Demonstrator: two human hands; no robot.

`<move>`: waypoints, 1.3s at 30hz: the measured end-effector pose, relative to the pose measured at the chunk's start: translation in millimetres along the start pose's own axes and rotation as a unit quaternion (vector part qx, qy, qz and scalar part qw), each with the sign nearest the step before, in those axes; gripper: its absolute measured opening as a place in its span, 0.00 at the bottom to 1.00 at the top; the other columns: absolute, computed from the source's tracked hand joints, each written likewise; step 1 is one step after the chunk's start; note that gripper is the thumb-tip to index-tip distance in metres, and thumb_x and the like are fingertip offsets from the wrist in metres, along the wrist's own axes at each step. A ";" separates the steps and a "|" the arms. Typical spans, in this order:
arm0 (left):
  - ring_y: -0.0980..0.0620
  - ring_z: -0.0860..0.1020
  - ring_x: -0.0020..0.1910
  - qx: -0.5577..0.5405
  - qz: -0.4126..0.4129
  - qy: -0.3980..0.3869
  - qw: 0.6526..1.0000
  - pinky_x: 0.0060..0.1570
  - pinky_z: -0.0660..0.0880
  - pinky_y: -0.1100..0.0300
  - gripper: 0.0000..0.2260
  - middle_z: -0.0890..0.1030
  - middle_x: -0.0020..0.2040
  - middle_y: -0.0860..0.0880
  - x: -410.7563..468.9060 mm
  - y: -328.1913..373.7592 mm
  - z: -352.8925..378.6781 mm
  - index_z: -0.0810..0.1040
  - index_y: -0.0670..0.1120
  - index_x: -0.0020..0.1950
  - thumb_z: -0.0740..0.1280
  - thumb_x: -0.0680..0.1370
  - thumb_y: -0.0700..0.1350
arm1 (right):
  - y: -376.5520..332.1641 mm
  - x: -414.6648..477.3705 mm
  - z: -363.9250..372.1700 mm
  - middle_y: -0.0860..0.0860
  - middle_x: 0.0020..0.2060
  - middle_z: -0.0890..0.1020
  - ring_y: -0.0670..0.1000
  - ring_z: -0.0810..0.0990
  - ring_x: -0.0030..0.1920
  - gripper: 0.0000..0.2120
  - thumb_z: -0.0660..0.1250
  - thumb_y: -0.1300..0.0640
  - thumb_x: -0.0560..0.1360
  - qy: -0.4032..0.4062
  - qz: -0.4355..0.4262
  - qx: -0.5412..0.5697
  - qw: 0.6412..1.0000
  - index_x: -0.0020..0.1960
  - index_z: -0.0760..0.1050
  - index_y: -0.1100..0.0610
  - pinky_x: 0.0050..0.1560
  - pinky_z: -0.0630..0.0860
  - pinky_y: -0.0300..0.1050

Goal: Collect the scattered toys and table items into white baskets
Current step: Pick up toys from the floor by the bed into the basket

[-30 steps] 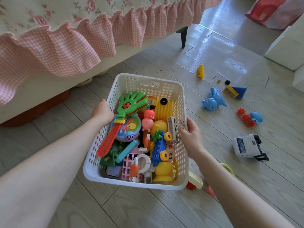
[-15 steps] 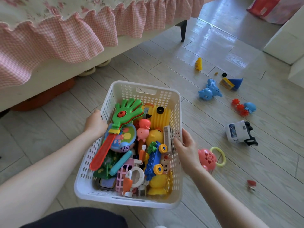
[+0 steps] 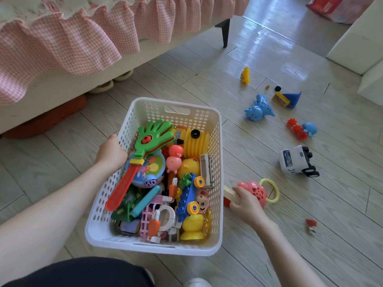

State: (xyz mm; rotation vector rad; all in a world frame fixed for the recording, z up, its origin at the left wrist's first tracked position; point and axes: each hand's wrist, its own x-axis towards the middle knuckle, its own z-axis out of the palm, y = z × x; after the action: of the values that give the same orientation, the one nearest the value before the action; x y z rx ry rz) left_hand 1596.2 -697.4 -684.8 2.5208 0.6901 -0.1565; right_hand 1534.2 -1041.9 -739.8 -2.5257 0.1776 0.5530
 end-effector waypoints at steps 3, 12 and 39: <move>0.43 0.68 0.40 0.006 -0.003 0.004 1.000 0.32 0.61 0.55 0.06 0.75 0.51 0.33 0.0 0.1 0.5 0.67 0.36 0.54 0.57 0.78 0.35 | 1.9 0.6 2.4 0.52 0.49 0.79 0.53 0.77 0.51 0.10 0.65 0.62 0.73 -0.004 -0.015 -0.052 0.999 0.54 0.75 0.60 0.52 0.75 0.49; 0.38 0.74 0.45 -0.006 0.002 -0.001 1.000 0.31 0.64 0.55 0.09 0.75 0.53 0.34 0.9 -2.1 2.4 0.66 0.36 0.57 0.56 0.77 0.34 | -10.3 0.8 -7.6 0.47 0.38 0.80 0.45 0.77 0.38 0.06 0.70 0.59 0.72 0.089 0.017 0.105 0.990 0.48 0.80 0.59 0.37 0.71 0.35; 0.36 0.74 0.50 -0.010 0.004 -0.008 1.000 0.40 0.66 0.53 0.09 0.75 0.55 0.34 -0.9 -0.5 -0.3 0.67 0.36 0.57 0.57 0.77 0.34 | -23.4 8.5 -34.6 0.58 0.56 0.77 0.56 0.74 0.55 0.13 0.66 0.58 0.75 0.254 0.019 0.058 0.965 0.58 0.76 0.62 0.53 0.68 0.35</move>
State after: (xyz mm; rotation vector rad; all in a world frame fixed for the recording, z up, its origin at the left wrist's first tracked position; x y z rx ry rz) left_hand 1595.2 -697.3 -684.5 2.4999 0.6731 -0.1662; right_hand 1559.5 -1040.8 -705.5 -2.5020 0.4323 -0.1016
